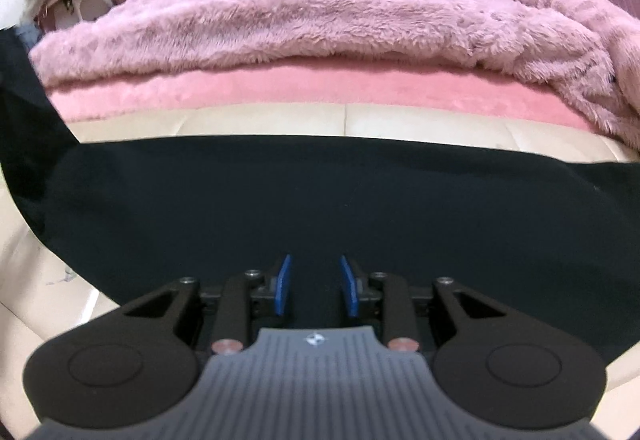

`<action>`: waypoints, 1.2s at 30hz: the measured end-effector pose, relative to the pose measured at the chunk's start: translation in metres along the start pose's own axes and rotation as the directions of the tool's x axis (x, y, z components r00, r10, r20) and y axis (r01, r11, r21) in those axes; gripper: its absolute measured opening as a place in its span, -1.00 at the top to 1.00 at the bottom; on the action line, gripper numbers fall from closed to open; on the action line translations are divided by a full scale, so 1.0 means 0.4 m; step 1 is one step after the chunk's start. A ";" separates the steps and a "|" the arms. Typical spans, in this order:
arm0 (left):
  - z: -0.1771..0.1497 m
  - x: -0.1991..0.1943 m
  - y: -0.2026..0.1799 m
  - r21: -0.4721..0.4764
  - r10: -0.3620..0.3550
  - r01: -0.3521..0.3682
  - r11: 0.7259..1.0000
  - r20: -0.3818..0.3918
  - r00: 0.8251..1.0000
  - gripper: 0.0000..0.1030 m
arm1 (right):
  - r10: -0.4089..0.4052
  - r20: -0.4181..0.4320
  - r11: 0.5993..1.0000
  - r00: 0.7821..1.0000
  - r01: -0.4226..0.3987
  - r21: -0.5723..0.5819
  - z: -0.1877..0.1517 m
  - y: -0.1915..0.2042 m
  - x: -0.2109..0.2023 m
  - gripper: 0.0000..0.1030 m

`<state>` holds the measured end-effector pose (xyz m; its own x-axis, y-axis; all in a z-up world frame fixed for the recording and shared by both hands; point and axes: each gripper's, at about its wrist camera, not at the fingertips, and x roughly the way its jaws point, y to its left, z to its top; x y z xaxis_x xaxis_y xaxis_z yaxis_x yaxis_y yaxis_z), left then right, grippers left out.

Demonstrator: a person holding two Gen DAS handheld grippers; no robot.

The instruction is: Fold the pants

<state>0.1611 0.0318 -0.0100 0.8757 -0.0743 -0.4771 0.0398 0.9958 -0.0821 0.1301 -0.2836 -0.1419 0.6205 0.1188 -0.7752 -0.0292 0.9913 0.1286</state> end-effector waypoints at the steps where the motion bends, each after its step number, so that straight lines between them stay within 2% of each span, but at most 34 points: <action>1: -0.013 0.005 -0.044 0.037 -0.023 0.023 0.999 -0.011 1.000 0.90 | 0.006 0.004 1.000 1.000 -0.006 0.013 -0.002 -0.009 -0.005 0.54; 4: -0.071 0.030 -0.165 0.133 -0.083 0.093 0.987 -0.077 0.994 0.90 | 0.016 0.013 0.999 1.000 -0.016 0.049 -0.014 -0.042 -0.021 0.53; 7: -0.170 0.060 -0.280 0.274 -0.114 0.157 0.949 -0.168 0.979 0.90 | 0.021 0.008 0.996 1.000 -0.022 0.087 -0.035 -0.077 -0.029 0.53; 11: -0.285 0.087 -0.355 0.336 -0.158 0.273 0.902 -0.330 0.931 0.90 | 0.030 -0.008 0.990 1.000 -0.028 0.141 -0.069 -0.114 -0.040 0.53; 14: -0.310 0.095 -0.353 0.285 -0.196 0.326 0.901 -0.403 0.894 0.79 | 0.041 -0.012 0.987 0.999 -0.038 0.156 -0.094 -0.121 -0.046 0.52; 16: -0.303 0.104 -0.340 0.209 -0.253 0.377 0.902 -0.451 0.856 0.66 | 0.050 -0.017 0.986 0.999 -0.047 0.161 -0.107 -0.121 -0.047 0.52; 17: -0.299 0.108 -0.330 0.168 -0.289 0.407 0.898 -0.473 0.833 0.62 | 0.058 -0.019 0.985 0.998 -0.054 0.163 -0.115 -0.119 -0.046 0.52; 19: -0.284 0.106 -0.316 0.086 -0.361 0.459 0.884 -0.498 0.789 0.40 | 0.071 -0.022 0.984 0.997 -0.067 0.164 -0.122 -0.113 -0.042 0.52; 20: -0.273 0.104 -0.303 0.042 -0.398 0.478 0.877 -0.495 0.773 0.33 | 0.076 -0.022 0.984 0.997 -0.072 0.163 -0.124 -0.109 -0.042 0.52; 21: -0.267 0.092 -0.297 0.012 -0.413 0.477 0.879 -0.480 0.773 0.17 | 0.082 -0.020 0.984 0.996 -0.077 0.163 -0.124 -0.107 -0.043 0.52; 23: -0.249 0.089 -0.278 -0.006 -0.390 0.435 0.900 -0.455 0.800 0.13 | 0.094 -0.008 0.982 0.996 -0.091 0.163 -0.124 -0.102 -0.050 0.52; 24: -0.244 0.091 -0.273 0.006 -0.381 0.429 0.903 -0.446 0.810 0.13 | 0.100 0.000 0.982 0.995 -0.098 0.160 -0.121 -0.098 -0.053 0.52; 26: -0.242 0.099 -0.284 0.107 -0.322 0.406 0.908 -0.442 0.837 0.13 | 0.123 0.019 0.980 0.992 -0.124 0.152 -0.116 -0.089 -0.054 0.52; 27: -0.246 0.104 -0.297 0.177 -0.297 0.408 0.896 -0.446 0.844 0.13 | 0.141 0.026 0.978 0.990 -0.143 0.149 -0.111 -0.082 -0.051 0.53; 29: -0.260 0.111 -0.319 0.286 -0.274 0.435 0.854 -0.465 0.842 0.14 | 0.161 0.028 0.977 0.987 -0.163 0.134 -0.098 -0.064 -0.039 0.56; 31: -0.279 0.115 -0.336 0.368 -0.240 0.435 0.822 -0.469 0.850 0.13 | 0.187 0.037 0.974 0.982 -0.190 0.120 -0.085 -0.051 -0.029 0.62; 36: -0.309 0.141 -0.353 0.434 -0.211 0.447 0.782 -0.490 0.846 0.13 | 0.226 0.021 0.970 0.974 -0.227 0.082 -0.060 -0.023 -0.002 0.60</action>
<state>0.1454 -0.1196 -0.1333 0.4963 -0.2992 -0.8150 0.6315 0.7686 0.1024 0.1110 -0.2916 -0.1575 0.6144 0.3384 -0.7127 -0.1050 0.9304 0.3512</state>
